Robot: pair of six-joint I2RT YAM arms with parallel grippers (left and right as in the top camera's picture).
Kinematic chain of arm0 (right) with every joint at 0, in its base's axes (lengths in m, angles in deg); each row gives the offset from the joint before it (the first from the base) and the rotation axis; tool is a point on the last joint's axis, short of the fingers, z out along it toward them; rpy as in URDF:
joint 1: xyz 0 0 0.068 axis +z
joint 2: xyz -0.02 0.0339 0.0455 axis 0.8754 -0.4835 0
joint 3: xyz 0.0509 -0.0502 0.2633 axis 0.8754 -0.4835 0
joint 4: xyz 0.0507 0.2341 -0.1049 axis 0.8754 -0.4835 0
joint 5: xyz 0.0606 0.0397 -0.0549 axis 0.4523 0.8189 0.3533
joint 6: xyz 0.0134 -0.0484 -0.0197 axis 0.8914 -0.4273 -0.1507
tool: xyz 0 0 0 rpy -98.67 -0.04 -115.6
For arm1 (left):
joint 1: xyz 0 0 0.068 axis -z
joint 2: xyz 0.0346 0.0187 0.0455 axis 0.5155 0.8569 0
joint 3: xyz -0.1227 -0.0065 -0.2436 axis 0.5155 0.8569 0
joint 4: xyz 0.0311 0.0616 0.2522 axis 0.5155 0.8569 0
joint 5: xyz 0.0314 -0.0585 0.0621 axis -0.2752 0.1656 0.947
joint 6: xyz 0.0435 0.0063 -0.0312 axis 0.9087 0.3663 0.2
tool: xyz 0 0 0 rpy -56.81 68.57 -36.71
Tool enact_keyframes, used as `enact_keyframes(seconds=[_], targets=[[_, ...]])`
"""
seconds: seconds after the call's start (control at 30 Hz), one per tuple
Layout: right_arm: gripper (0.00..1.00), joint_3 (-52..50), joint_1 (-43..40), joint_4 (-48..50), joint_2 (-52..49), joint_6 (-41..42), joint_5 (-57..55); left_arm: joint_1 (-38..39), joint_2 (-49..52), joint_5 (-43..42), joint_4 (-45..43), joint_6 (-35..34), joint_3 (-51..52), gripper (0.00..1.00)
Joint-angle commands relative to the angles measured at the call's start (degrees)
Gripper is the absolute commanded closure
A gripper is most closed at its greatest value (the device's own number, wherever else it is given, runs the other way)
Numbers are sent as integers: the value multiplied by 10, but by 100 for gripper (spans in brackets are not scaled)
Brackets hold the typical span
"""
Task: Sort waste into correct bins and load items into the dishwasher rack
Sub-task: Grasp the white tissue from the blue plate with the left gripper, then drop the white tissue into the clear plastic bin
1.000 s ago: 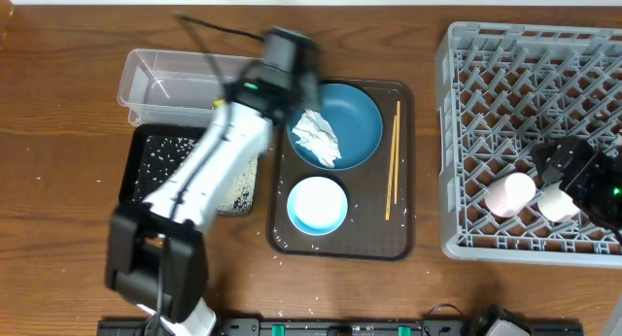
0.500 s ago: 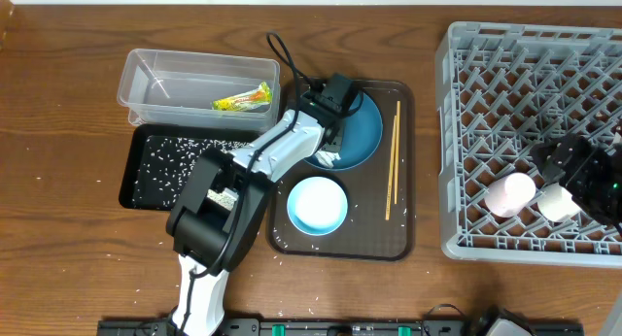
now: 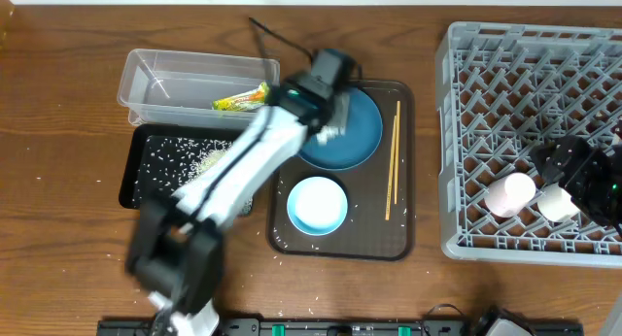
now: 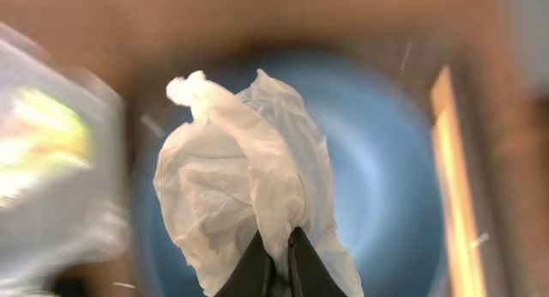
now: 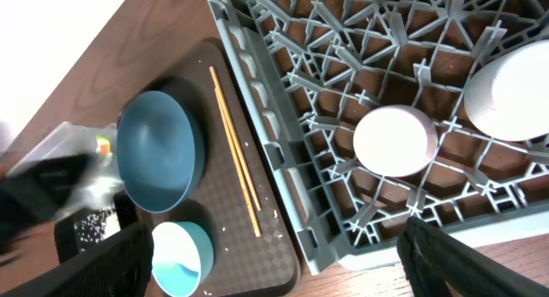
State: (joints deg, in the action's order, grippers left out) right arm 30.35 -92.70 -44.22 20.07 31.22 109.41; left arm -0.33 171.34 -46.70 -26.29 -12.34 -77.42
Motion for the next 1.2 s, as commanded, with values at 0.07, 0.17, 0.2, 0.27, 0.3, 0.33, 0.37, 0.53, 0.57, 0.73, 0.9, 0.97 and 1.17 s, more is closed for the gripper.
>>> enact_keyframes(seconds=[0.07, 0.17, 0.2, 0.27, 0.3, 0.33, 0.37, 0.53, 0.57, 0.73, 0.9, 0.97, 1.17], targets=[[10, 1, 3, 0, 1, 4, 2, -71, -32, 71, 2, 13, -13, 94], [10, 1, 3, 0, 1, 4, 2, -115, -3, 71, -5, 13, -11, 94], [11, 1, 3, 0, 1, 4, 2, -128, 9, 71, -9, 13, -11, 94], [11, 1, 3, -1, 1, 5, 3, -148, 29, 70, -17, 13, -11, 73], [11, 1, 3, -1, 1, 5, 3, -157, 37, 65, -21, 13, -11, 48], [11, 1, 3, -1, 1, 5, 3, -166, 43, 57, -28, 13, -11, 32], [11, 1, 3, -2, 1, 5, 3, -172, 43, 46, -29, 13, -11, 26], [11, 1, 3, -5, 1, 5, 3, -181, -13, -48, 5, 12, -26, 20], [11, 1, 3, -5, 1, 5, 3, -178, -34, -72, 13, 13, -27, 20], [11, 1, 3, -9, 2, 4, 37, -152, -141, -121, 78, 13, -27, 20], [11, 1, 3, -9, 3, -7, 57, -96, -214, -120, 171, 37, -27, 21], [11, 1, 3, -11, 3, -9, 57, -66, -225, -118, 212, 37, -27, 24], [10, 1, 3, -16, 3, -14, 56, 34, -210, -119, 288, 36, -1, 36]])
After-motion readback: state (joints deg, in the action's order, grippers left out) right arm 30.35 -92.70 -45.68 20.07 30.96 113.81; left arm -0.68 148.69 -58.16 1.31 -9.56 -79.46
